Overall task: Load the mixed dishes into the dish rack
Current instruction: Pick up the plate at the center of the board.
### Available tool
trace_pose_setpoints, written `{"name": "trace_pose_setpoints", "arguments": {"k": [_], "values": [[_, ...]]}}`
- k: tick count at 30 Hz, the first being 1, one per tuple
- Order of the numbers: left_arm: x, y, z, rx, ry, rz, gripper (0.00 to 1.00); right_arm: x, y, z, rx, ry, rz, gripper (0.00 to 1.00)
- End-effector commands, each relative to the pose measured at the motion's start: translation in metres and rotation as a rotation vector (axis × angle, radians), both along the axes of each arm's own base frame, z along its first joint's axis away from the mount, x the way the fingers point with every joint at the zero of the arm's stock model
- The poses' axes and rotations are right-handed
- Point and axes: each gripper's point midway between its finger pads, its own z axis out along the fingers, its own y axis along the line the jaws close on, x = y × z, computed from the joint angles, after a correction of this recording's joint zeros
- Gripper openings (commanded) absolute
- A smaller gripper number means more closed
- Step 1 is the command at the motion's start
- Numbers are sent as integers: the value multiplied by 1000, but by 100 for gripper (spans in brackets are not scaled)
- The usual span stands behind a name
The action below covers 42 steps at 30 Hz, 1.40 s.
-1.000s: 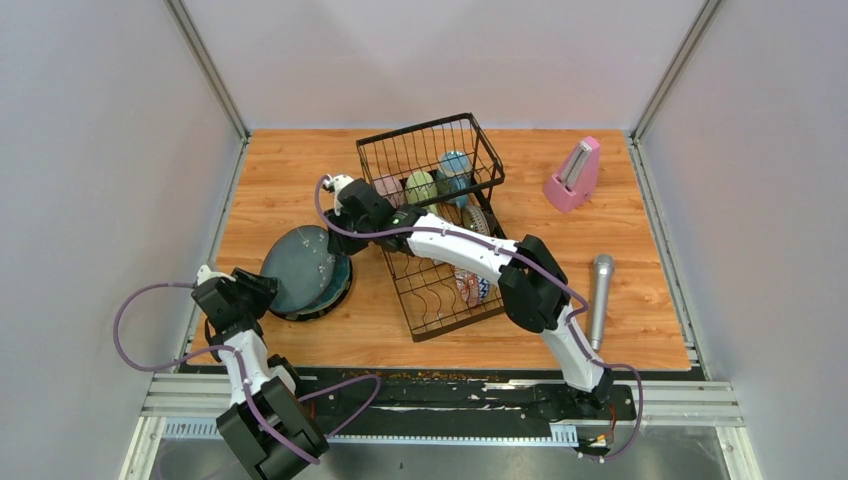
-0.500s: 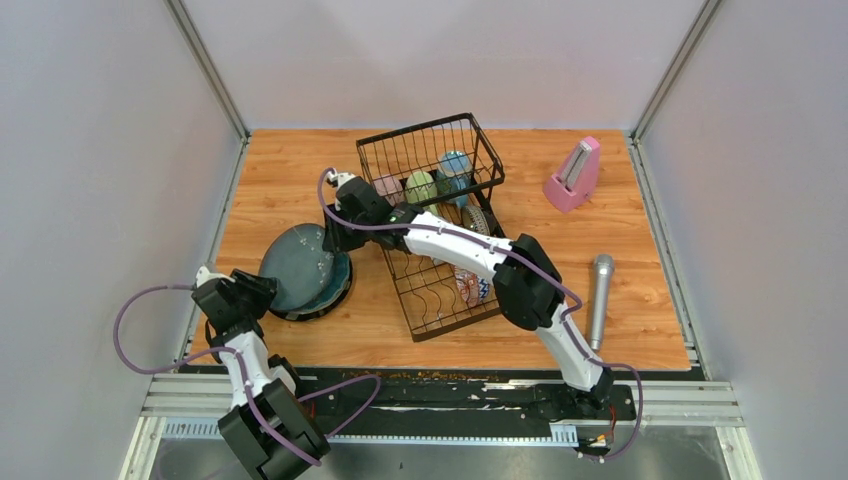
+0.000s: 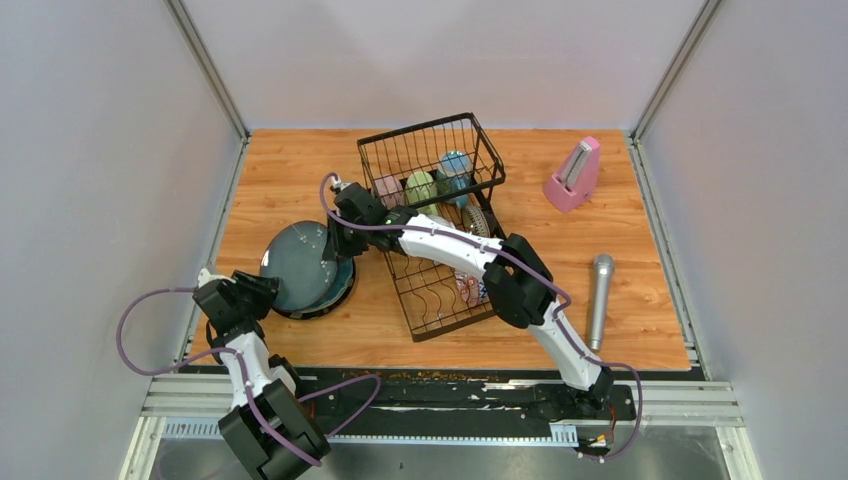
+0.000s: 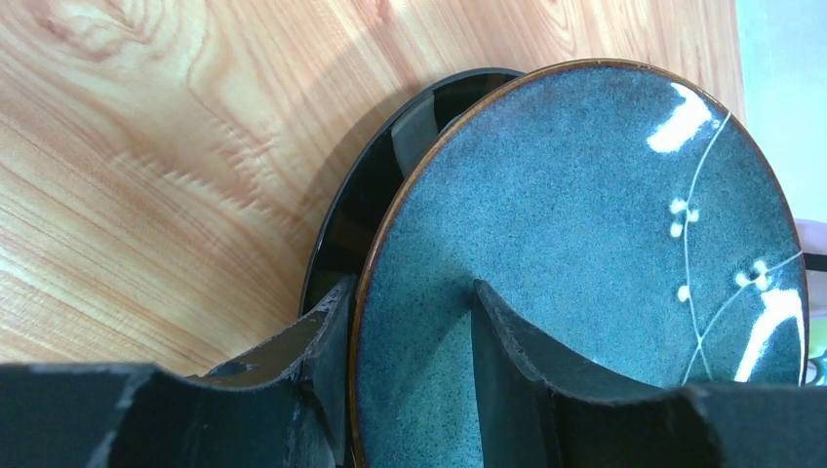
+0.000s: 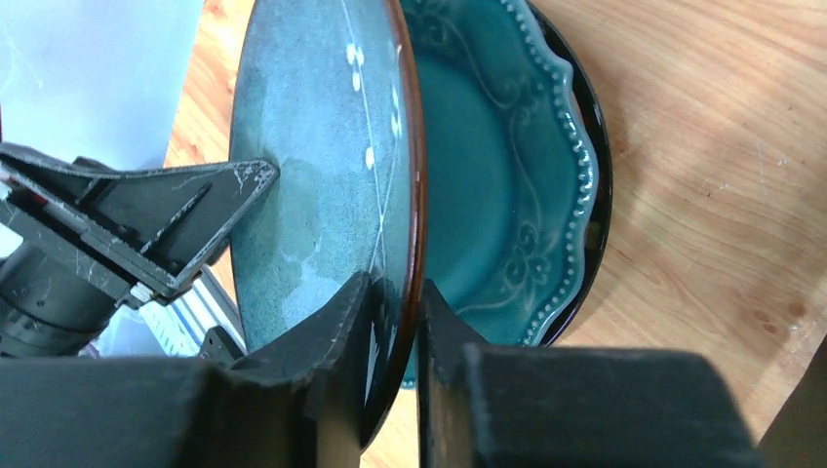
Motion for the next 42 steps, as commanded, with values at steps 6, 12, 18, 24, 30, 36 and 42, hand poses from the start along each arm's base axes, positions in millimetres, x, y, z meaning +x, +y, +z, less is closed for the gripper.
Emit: {"name": "trace_pose_setpoints", "arguments": {"k": [6,12,18,24,30,36,42], "values": [[12,-56,50,-105,-179,-298,46,-74,51,71,240,3,256,0],[10,-42,63,-42,-119,-236,80,-66,38,96,275,-13,215,0],[6,-28,70,-25,-51,-146,100,-59,21,128,341,-36,188,0],[4,-21,94,19,-49,-108,100,-57,9,142,348,-71,179,0],[4,-21,115,70,-74,-134,100,-59,3,153,362,-89,176,0],[-1,-17,125,131,-49,-150,100,-49,-8,160,360,-112,121,0],[-2,-13,119,114,-19,-118,100,-43,-13,162,358,-123,99,0]]}}
